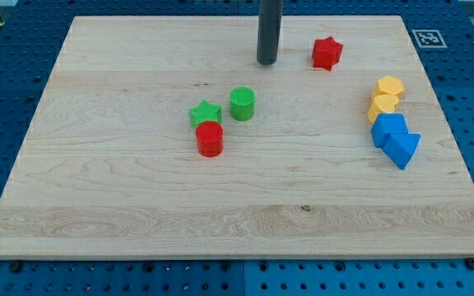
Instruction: Move the red star to the top of the yellow hexagon
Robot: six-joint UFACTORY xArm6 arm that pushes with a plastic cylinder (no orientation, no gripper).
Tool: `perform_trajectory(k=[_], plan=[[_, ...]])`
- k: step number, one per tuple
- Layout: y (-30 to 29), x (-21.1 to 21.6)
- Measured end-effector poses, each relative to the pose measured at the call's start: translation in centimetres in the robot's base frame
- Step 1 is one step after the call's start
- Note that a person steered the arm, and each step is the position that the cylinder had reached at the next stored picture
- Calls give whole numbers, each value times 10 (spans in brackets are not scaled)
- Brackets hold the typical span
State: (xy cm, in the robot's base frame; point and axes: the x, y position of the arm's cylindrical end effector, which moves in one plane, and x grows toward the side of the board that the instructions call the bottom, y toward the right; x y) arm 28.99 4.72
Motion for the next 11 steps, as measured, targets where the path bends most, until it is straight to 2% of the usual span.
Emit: perform_trajectory(k=[1,2,3,5,6,7,8,9,10,11], plan=[[47,-17],[127,-13],[155,-4],[71,-57],[28,-21],[63,8],[134,28],[155,53],[120,42],[35,39]])
